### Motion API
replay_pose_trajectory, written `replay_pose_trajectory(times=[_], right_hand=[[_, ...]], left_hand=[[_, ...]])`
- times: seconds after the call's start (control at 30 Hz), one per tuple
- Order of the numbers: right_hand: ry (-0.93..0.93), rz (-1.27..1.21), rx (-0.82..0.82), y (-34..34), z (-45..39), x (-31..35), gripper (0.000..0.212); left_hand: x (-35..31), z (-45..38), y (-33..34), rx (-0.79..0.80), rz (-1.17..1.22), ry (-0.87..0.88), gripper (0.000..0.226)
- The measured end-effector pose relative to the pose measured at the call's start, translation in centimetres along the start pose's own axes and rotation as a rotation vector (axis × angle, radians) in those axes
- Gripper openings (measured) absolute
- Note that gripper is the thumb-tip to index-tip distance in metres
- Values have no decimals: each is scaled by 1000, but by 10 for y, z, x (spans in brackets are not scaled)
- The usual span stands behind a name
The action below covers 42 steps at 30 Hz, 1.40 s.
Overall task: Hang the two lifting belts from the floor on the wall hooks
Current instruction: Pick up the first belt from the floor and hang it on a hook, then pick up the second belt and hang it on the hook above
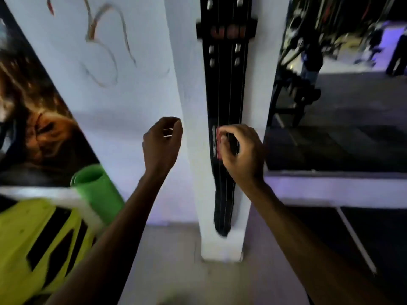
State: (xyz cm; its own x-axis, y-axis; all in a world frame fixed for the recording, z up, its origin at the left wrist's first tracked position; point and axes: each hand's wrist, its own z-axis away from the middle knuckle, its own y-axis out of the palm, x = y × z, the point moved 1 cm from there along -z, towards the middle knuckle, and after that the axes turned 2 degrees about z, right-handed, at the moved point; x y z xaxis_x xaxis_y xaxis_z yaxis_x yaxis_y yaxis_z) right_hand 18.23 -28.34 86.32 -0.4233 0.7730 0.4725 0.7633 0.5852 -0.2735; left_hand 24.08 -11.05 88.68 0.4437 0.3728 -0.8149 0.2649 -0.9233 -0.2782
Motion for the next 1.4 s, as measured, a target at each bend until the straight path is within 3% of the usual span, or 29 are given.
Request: replay_pose_trajectory(times=[0.3, 0.53, 0.7, 0.87, 1.0, 1.07, 1.13, 1.23, 1.3, 1.4], right_hand=[[305, -20, 708, 65, 295, 50, 28], [303, 66, 1202, 154, 519, 90, 31], [402, 131, 1486, 215, 714, 88, 34], [332, 218, 1737, 290, 908, 72, 38], [193, 276, 1791, 347, 1036, 49, 44], [122, 330, 1804, 370, 1082, 40, 52], [66, 382, 1779, 387, 1110, 29, 47], [70, 395, 1832, 399, 1118, 11, 23], [72, 378, 1785, 399, 1106, 8, 14], [228, 320, 1725, 380, 1057, 13, 9]], left_hand=[[206, 263, -143, 53, -342, -602, 17], [350, 444, -252, 49, -393, -1048, 16], [470, 566, -285, 113, -476, -1318, 18], [612, 671, -278, 137, -485, -1438, 18], [699, 745, -263, 40, -450, -1532, 20], [729, 775, -255, -4, -342, -1583, 21], [756, 792, -250, -46, -232, -1612, 22], [775, 800, -245, -38, -221, -1570, 21], [773, 795, -248, -73, -167, -1602, 23], [752, 774, -249, -134, -93, -1642, 24]])
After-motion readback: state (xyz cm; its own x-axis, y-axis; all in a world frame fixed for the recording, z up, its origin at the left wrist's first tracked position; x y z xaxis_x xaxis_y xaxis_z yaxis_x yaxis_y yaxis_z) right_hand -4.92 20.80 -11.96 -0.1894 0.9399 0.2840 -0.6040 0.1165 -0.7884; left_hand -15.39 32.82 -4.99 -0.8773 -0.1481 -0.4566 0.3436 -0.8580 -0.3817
